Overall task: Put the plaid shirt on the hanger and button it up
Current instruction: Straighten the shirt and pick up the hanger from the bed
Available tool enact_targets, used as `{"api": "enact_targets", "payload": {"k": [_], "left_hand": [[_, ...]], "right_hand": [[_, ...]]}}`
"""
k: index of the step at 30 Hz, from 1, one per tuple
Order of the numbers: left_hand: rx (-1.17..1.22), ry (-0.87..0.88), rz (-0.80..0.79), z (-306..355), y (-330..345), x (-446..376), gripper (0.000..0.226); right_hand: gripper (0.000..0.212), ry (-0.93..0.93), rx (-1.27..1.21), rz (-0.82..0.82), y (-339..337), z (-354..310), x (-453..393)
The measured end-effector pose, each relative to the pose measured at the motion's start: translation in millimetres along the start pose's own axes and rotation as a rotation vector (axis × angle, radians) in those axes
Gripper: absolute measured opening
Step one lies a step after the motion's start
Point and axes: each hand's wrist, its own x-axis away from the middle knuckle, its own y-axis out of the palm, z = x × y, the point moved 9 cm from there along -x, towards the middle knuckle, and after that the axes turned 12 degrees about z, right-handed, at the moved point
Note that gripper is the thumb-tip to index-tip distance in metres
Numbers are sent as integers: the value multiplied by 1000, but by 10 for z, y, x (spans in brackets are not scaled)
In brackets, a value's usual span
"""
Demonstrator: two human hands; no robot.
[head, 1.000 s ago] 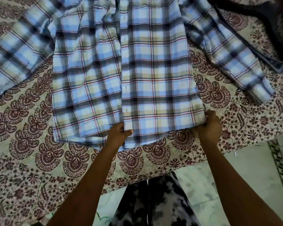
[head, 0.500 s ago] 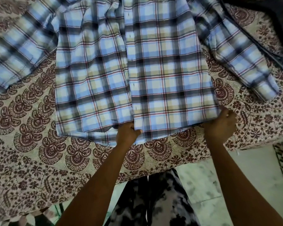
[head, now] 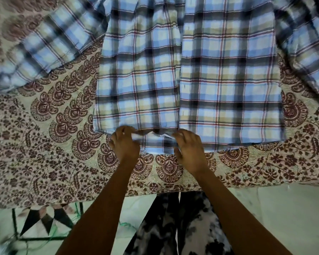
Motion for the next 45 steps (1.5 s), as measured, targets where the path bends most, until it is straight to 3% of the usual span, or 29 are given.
{"api": "enact_targets", "payload": {"k": [5, 9, 13, 17, 21, 25, 29, 34, 37, 39, 42, 45], "left_hand": [[-101, 27, 93, -326, -185, -343, 52], [-130, 58, 126, -455, -274, -599, 46], [-83, 74, 144, -483, -370, -712, 28], [-135, 149, 167, -474, -497, -787, 18], [-213, 285, 136, -645, -561, -807, 11], [-284, 321, 43, -732, -512, -778, 11], [-282, 289, -41, -686, -447, -812, 23], [-329, 329, -87, -737, -425, -847, 17], [-381, 319, -119, -724, -384, -882, 19], [-461, 304, -169, -650, -356, -946, 20], [-701, 302, -294, -439, -348, -1128, 22], [-588, 334, -237, 51, -423, -1256, 27]], "right_hand": [[50, 44, 214, -65, 149, -86, -289], [49, 71, 384, -83, 158, -107, -441], [39, -120, 415, -18, 112, -195, -486], [29, -497, 242, 135, -16, -372, -352], [25, -586, 91, 6, 12, -452, -135], [40, -576, 154, -309, 462, -543, 82], [38, -449, 145, -413, 542, -610, -19], [20, -402, 0, -459, 443, -551, -131], [18, -246, -90, -527, 503, -391, -160], [27, -108, -200, -431, 398, -287, -294], [36, 27, -350, -143, 24, -93, -574], [29, 186, -377, 161, -380, 320, -767]]}}
